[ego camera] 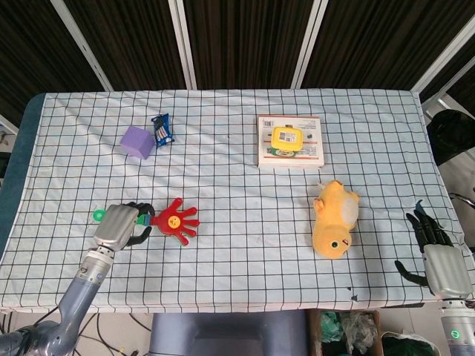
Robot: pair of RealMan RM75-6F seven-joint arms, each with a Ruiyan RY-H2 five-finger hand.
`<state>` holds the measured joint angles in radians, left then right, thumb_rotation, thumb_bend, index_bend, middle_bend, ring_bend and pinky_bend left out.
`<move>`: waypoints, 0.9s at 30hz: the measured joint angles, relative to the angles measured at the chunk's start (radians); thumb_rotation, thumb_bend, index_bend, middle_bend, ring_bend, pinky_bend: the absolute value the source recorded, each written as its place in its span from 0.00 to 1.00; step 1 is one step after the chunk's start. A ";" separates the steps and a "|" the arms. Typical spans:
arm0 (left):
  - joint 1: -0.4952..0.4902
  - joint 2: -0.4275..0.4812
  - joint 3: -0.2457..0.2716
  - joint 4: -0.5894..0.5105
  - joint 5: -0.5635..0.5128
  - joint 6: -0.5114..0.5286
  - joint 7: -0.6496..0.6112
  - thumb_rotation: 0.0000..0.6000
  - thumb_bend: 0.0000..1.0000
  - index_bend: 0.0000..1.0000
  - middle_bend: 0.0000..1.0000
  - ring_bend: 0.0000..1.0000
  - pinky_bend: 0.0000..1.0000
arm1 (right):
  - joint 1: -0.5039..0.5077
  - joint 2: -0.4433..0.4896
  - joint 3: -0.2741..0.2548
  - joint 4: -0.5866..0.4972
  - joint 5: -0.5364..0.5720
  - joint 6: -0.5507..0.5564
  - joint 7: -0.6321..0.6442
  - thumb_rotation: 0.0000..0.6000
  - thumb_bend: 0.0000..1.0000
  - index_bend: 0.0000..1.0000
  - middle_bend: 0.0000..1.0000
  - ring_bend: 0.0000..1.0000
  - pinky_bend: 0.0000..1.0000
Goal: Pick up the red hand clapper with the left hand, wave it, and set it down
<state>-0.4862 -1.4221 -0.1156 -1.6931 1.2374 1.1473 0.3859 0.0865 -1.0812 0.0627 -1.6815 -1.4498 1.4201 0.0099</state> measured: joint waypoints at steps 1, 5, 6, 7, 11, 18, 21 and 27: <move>0.001 -0.002 0.003 0.006 -0.006 0.001 0.013 1.00 0.35 0.52 0.39 0.27 0.41 | 0.000 0.000 0.000 -0.001 0.001 0.000 0.000 1.00 0.22 0.00 0.00 0.00 0.15; 0.009 -0.016 0.013 0.029 -0.049 0.014 0.080 1.00 0.17 0.44 0.26 0.17 0.31 | 0.000 0.000 0.000 -0.002 0.004 -0.002 -0.003 1.00 0.22 0.00 0.00 0.00 0.15; 0.010 -0.018 0.014 0.032 -0.059 0.017 0.094 1.00 0.11 0.42 0.22 0.15 0.29 | 0.000 0.001 0.000 -0.002 0.005 -0.003 -0.003 1.00 0.22 0.00 0.00 0.00 0.15; 0.011 -0.021 0.015 0.035 -0.068 0.021 0.109 1.00 0.08 0.40 0.20 0.13 0.27 | 0.000 0.001 0.001 -0.003 0.006 -0.003 -0.003 1.00 0.22 0.00 0.00 0.00 0.15; 0.021 -0.031 0.017 0.042 -0.097 0.051 0.149 1.00 0.00 0.30 0.10 0.07 0.19 | 0.000 0.002 0.001 -0.005 0.008 -0.004 -0.004 1.00 0.22 0.00 0.00 0.00 0.15; 0.048 -0.019 0.015 0.016 -0.093 0.102 0.134 1.00 0.00 0.09 0.02 0.01 0.11 | 0.000 0.003 0.001 -0.006 0.009 -0.006 -0.004 1.00 0.22 0.00 0.00 0.00 0.15; 0.068 0.002 0.018 -0.010 -0.080 0.130 0.109 1.00 0.00 0.00 0.00 0.00 0.06 | 0.000 0.004 0.001 -0.006 0.010 -0.006 -0.004 1.00 0.22 0.00 0.00 0.00 0.15; 0.130 0.068 0.045 -0.049 0.017 0.239 0.064 1.00 0.00 0.00 0.00 0.00 0.05 | 0.001 0.002 0.000 -0.004 0.004 -0.005 -0.007 1.00 0.21 0.00 0.00 0.00 0.15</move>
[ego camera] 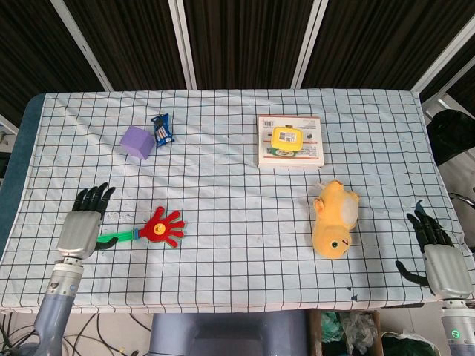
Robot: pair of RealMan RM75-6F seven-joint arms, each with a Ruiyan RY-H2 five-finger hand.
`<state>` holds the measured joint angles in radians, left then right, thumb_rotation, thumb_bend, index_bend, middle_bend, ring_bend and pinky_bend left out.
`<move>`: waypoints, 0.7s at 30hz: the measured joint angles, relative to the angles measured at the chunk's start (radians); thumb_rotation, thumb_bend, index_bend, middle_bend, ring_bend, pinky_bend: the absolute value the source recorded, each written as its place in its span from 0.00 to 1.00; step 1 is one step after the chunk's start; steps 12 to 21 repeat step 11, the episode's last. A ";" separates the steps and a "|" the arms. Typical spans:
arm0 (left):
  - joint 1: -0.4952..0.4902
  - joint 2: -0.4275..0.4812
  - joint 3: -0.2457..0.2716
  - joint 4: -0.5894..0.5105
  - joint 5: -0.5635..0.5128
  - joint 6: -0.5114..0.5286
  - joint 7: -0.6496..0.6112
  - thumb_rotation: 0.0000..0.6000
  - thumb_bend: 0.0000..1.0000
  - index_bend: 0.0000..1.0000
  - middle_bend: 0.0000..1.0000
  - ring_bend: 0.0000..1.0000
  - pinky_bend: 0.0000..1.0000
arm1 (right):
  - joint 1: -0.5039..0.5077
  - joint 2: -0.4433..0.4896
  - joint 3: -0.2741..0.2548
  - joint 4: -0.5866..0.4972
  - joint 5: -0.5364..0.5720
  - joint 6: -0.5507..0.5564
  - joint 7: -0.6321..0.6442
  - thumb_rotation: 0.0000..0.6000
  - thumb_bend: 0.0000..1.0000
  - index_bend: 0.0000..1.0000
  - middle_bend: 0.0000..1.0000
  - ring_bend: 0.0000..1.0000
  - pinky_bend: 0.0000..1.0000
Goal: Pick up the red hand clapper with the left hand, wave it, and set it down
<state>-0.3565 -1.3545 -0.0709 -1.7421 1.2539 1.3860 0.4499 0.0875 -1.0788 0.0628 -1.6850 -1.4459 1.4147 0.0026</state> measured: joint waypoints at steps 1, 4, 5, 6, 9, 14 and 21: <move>0.012 0.012 0.007 -0.002 0.021 0.023 -0.005 1.00 0.00 0.00 0.00 0.00 0.05 | 0.000 -0.001 0.000 0.001 -0.003 0.001 0.003 1.00 0.20 0.00 0.00 0.00 0.15; 0.064 0.056 0.034 -0.004 0.085 0.103 -0.022 1.00 0.00 0.00 0.00 0.00 0.02 | 0.001 -0.005 -0.001 0.009 -0.014 0.007 0.005 1.00 0.16 0.00 0.00 0.00 0.15; 0.089 0.075 0.046 -0.004 0.101 0.133 -0.032 1.00 0.00 0.00 0.00 0.00 0.02 | 0.001 -0.006 -0.001 0.012 -0.018 0.009 0.005 1.00 0.16 0.00 0.00 0.00 0.15; 0.108 0.089 0.055 -0.005 0.110 0.154 -0.041 1.00 0.00 0.00 0.00 0.00 0.02 | 0.001 -0.007 -0.001 0.016 -0.021 0.012 0.005 1.00 0.15 0.00 0.00 0.00 0.15; 0.166 0.127 0.085 -0.007 0.141 0.211 -0.087 1.00 0.00 0.00 0.00 0.00 0.02 | -0.001 -0.010 0.000 0.024 -0.028 0.024 0.004 1.00 0.15 0.00 0.00 0.00 0.15; 0.205 0.144 0.104 -0.004 0.165 0.250 -0.124 1.00 0.00 0.00 0.00 0.00 0.02 | -0.002 -0.010 0.001 0.028 -0.030 0.029 0.001 1.00 0.15 0.00 0.00 0.00 0.15; 0.205 0.144 0.104 -0.004 0.165 0.250 -0.124 1.00 0.00 0.00 0.00 0.00 0.02 | -0.002 -0.010 0.001 0.028 -0.030 0.029 0.001 1.00 0.15 0.00 0.00 0.00 0.15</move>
